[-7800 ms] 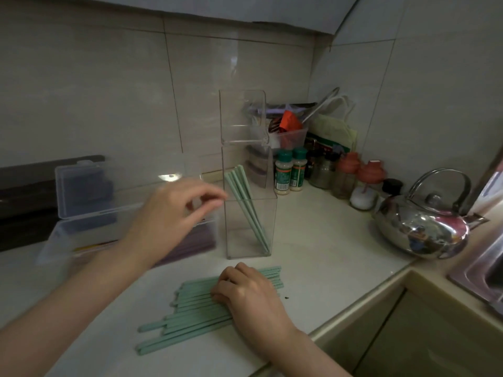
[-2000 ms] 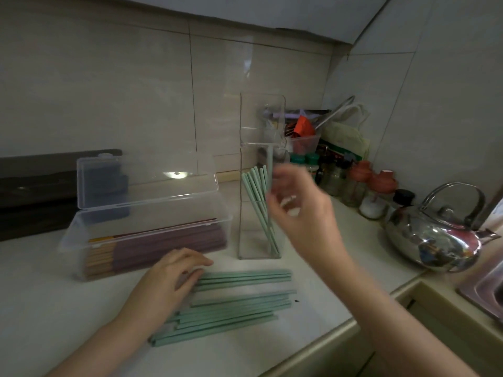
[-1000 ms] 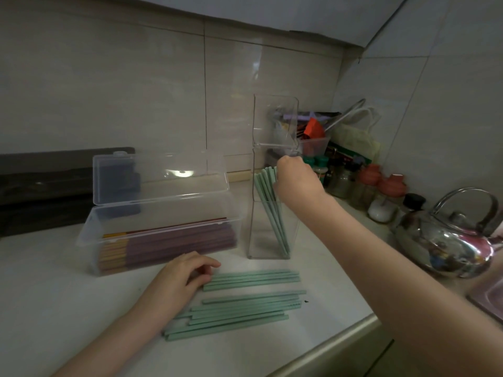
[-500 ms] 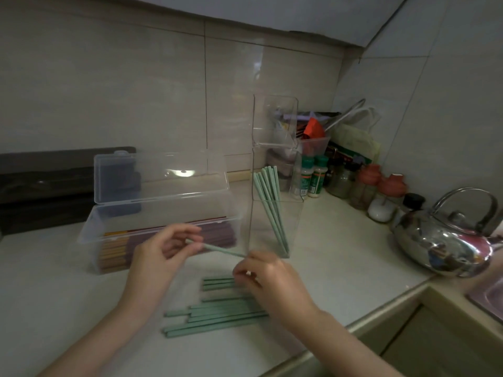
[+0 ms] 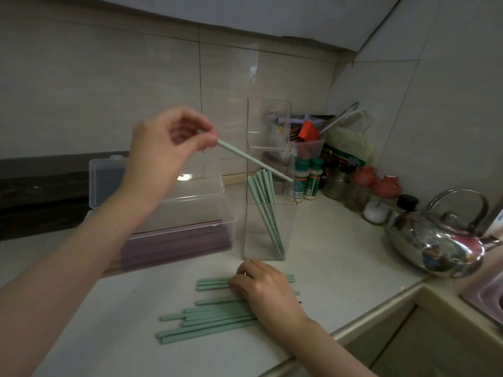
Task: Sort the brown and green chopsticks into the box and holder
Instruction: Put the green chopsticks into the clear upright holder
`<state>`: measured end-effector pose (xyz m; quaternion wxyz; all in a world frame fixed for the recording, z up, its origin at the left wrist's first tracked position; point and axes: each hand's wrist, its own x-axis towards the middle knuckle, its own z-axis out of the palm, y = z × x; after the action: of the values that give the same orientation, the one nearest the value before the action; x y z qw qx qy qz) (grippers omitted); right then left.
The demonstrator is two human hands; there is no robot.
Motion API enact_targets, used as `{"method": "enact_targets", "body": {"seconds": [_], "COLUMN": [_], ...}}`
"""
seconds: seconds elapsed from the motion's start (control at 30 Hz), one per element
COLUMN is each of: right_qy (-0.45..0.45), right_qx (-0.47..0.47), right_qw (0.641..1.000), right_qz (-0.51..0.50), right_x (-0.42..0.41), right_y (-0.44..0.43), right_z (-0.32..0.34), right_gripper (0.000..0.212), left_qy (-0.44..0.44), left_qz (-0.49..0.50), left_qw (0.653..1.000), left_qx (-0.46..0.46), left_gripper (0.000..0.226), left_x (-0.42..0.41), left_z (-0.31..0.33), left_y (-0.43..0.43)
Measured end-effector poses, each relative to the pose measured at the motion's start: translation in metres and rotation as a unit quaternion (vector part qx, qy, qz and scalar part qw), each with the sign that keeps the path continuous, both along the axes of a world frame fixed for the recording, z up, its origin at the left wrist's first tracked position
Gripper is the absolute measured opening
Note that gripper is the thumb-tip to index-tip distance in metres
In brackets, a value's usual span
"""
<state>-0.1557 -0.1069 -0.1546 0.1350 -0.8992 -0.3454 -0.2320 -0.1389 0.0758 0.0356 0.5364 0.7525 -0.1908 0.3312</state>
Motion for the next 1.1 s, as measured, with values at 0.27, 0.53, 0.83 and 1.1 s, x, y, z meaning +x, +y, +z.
{"method": "enact_targets", "body": {"seconds": [0.27, 0.53, 0.83, 1.1], "right_qy": [-0.006, -0.017, -0.008, -0.006], "right_qx": [0.016, 0.028, 0.031, 0.035], "right_qw": [1.000, 0.999, 0.999, 0.999], "right_qz": [0.001, -0.001, -0.003, -0.010], "right_x": [-0.001, -0.002, 0.000, 0.000], "right_y": [0.000, 0.000, 0.000, 0.000], "right_z": [-0.003, -0.003, -0.004, -0.006], "right_gripper": [0.013, 0.015, 0.014, 0.012], "left_qy": [0.064, 0.130, 0.047, -0.077], "left_qz": [-0.034, -0.106, -0.072, -0.017], "left_qw": [0.964, 0.927, 0.872, 0.832], "left_qx": [0.258, 0.335, 0.482, 0.549], "left_gripper": [0.011, 0.011, 0.016, 0.020], "left_x": [0.049, 0.085, 0.094, 0.102], "left_z": [0.047, 0.023, -0.004, -0.022], "left_y": [-0.035, -0.056, -0.077, -0.083]}}
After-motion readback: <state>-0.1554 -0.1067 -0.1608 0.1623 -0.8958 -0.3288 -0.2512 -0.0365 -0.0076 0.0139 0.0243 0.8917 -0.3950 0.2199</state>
